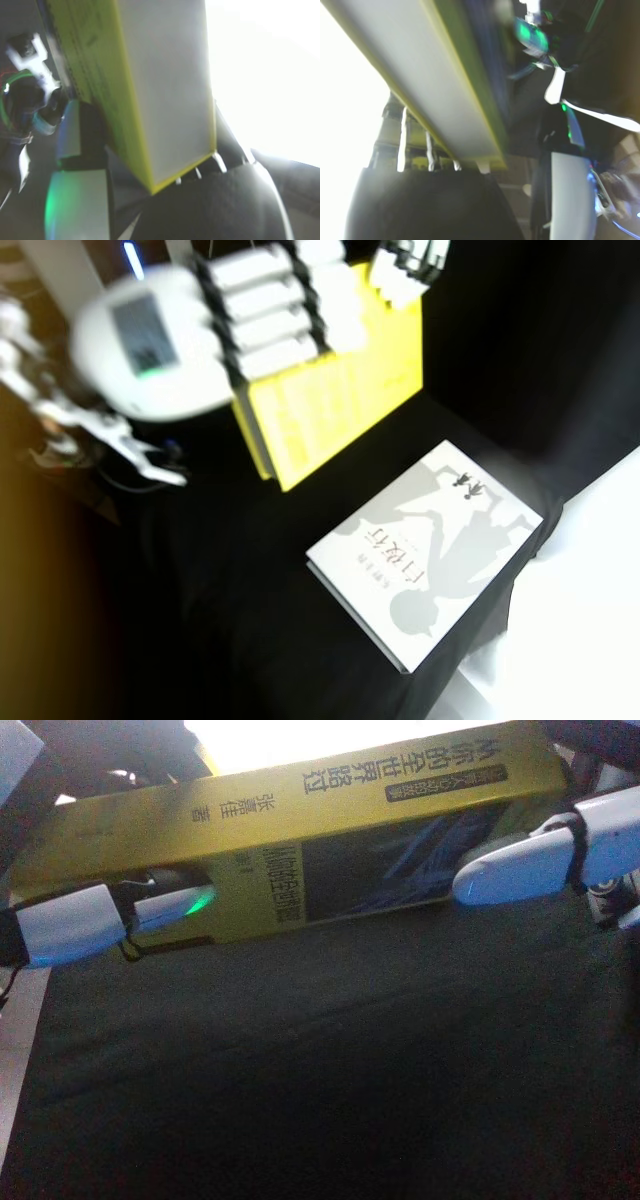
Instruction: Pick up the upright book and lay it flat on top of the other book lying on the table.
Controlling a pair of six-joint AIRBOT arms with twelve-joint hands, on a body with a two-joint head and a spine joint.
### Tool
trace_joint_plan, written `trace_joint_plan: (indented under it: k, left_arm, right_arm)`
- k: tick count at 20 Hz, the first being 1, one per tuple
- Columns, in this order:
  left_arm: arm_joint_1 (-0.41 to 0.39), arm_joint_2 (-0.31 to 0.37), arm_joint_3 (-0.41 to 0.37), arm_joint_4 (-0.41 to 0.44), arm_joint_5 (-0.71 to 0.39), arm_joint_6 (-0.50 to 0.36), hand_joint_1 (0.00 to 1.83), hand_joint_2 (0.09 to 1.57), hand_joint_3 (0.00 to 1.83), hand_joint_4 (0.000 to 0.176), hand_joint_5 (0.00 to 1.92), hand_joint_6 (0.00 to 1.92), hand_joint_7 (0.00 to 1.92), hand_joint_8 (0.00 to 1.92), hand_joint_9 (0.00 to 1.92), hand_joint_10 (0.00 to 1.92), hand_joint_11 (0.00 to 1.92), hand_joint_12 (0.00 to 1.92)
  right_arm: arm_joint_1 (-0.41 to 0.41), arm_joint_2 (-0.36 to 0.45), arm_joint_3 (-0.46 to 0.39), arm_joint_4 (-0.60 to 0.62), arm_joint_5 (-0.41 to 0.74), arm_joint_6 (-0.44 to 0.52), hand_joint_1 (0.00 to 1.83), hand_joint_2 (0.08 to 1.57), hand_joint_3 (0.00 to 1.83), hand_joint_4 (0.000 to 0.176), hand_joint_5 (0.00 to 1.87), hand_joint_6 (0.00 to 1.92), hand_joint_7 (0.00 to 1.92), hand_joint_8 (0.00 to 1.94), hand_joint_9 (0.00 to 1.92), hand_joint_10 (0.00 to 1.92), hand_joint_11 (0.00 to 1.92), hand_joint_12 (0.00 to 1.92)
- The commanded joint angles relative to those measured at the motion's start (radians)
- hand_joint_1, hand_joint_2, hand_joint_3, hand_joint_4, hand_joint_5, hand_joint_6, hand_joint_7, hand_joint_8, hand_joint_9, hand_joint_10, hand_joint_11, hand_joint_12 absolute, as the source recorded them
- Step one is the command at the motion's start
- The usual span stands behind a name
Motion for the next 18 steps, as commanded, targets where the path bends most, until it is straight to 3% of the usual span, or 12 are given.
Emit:
trace_joint_plan:
  k: [1, 2, 3, 5, 6, 8, 9, 13, 14, 15, 16, 18]
  left_arm:
    - [-0.013, 0.001, -0.008, 0.059, -0.229, -0.029, 1.27, 1.11, 0.0, 0.0, 0.86, 0.97, 1.11, 0.98, 1.33, 0.67, 1.12, 1.16]
    - [-0.012, 0.001, -0.008, 0.06, -0.234, -0.029, 1.27, 1.11, 0.0, 0.0, 0.86, 0.97, 1.11, 0.98, 1.33, 0.67, 1.12, 1.16]
    - [-0.005, 0.002, -0.011, 0.061, -0.25, -0.029, 1.26, 1.13, 0.0, 0.0, 0.81, 1.06, 1.07, 1.04, 1.27, 0.66, 1.07, 1.13]
    - [0.011, 0.007, -0.012, 0.059, -0.259, -0.029, 1.34, 1.18, 0.0, 0.0, 0.66, 1.21, 0.87, 1.2, 1.02, 1.16, 0.96, 1.24]
    - [0.019, 0.009, -0.012, 0.051, -0.262, -0.029, 1.26, 1.3, 0.0, 0.0, 0.37, 0.75, 0.64, 1.52, 0.66, 1.11, 0.54, 1.4]
    - [0.044, 0.016, -0.017, 0.031, -0.28, -0.029, 0.54, 1.36, 0.0, 0.159, 0.09, 0.17, 0.12, 0.43, 0.13, 0.66, 0.05, 1.04]
    - [0.064, 0.022, -0.02, 0.013, -0.286, -0.029, 0.38, 1.33, 0.0, 0.173, 0.02, 0.04, 0.02, 0.13, 0.04, 0.15, 0.01, 0.39]
    - [0.142, 0.041, -0.043, -0.052, -0.266, -0.029, 0.32, 1.28, 0.0, 0.169, 0.0, 0.0, 0.0, 0.0, 0.0, 0.0, 0.0, 0.0]
    - [0.168, 0.04, -0.05, -0.061, -0.272, -0.029, 0.3, 1.25, 0.0, 0.127, 0.0, 0.0, 0.0, 0.0, 0.0, 0.0, 0.0, 0.0]
    - [0.203, 0.04, -0.059, -0.071, -0.276, -0.029, 0.32, 1.16, 0.0, 0.152, 0.0, 0.0, 0.0, 0.0, 0.0, 0.0, 0.0, 0.0]
    - [0.238, 0.04, -0.068, -0.084, -0.277, -0.029, 0.31, 1.18, 0.0, 0.124, 0.0, 0.0, 0.0, 0.0, 0.0, 0.0, 0.0, 0.0]
    - [0.301, 0.034, -0.084, -0.104, -0.291, -0.029, 0.31, 1.16, 0.0, 0.17, 0.0, 0.0, 0.0, 0.0, 0.0, 0.0, 0.0, 0.0]
  right_arm:
    - [0.015, -0.006, 0.006, 0.06, 0.06, 0.013, 1.31, 1.08, 0.01, 0.0, 0.74, 0.77, 1.02, 0.66, 0.81, 1.17, 0.53, 1.76]
    - [0.015, -0.006, 0.007, 0.06, 0.059, 0.013, 1.31, 1.08, 0.01, 0.0, 0.74, 0.77, 1.02, 0.66, 0.81, 1.17, 0.53, 1.76]
    - [0.015, -0.005, 0.013, 0.073, 0.057, 0.013, 1.2, 1.12, 0.01, 0.0, 0.91, 0.98, 1.28, 1.31, 1.17, 1.64, 1.06, 1.89]
    - [0.023, 0.005, 0.02, 0.084, 0.057, 0.013, 1.35, 1.15, 0.0, 0.0, 0.76, 1.06, 1.0, 1.08, 1.0, 1.41, 0.91, 1.75]
    - [0.031, 0.013, 0.021, 0.086, 0.057, 0.013, 1.27, 1.17, 0.0, 0.0, 0.76, 1.08, 0.98, 1.25, 1.12, 1.4, 1.01, 1.79]
    - [0.042, 0.03, 0.024, 0.099, 0.057, 0.011, 1.23, 1.2, 0.0, 0.0, 0.78, 1.22, 0.87, 1.31, 1.09, 1.62, 0.97, 1.91]
    - [0.047, 0.037, 0.027, 0.116, 0.057, -0.006, 1.23, 1.2, 0.0, 0.0, 0.79, 1.25, 0.86, 1.3, 1.09, 1.6, 0.94, 1.92]
    - [0.111, 0.051, 0.04, 0.138, -0.012, -0.084, 1.14, 1.21, 0.0, 0.0, 0.8, 1.26, 1.09, 1.69, 1.23, 1.85, 1.3, 1.92]
    - [0.123, 0.051, 0.047, 0.144, -0.025, -0.097, 1.12, 1.22, 0.0, 0.0, 0.79, 1.28, 1.1, 1.84, 1.25, 1.91, 1.34, 1.92]
    - [0.134, 0.05, 0.057, 0.16, -0.037, -0.118, 1.12, 1.22, 0.0, 0.0, 0.77, 1.3, 1.1, 1.9, 1.28, 1.92, 1.36, 1.92]
    - [0.159, 0.045, 0.065, 0.176, -0.051, -0.15, 1.19, 1.26, 0.0, 0.0, 0.72, 1.15, 0.82, 1.72, 1.01, 1.75, 1.01, 1.92]
    - [0.239, 0.04, 0.078, 0.171, -0.113, -0.202, 1.23, 1.25, 0.0, 0.0, 0.65, 1.22, 0.81, 1.52, 0.94, 1.64, 0.89, 1.85]
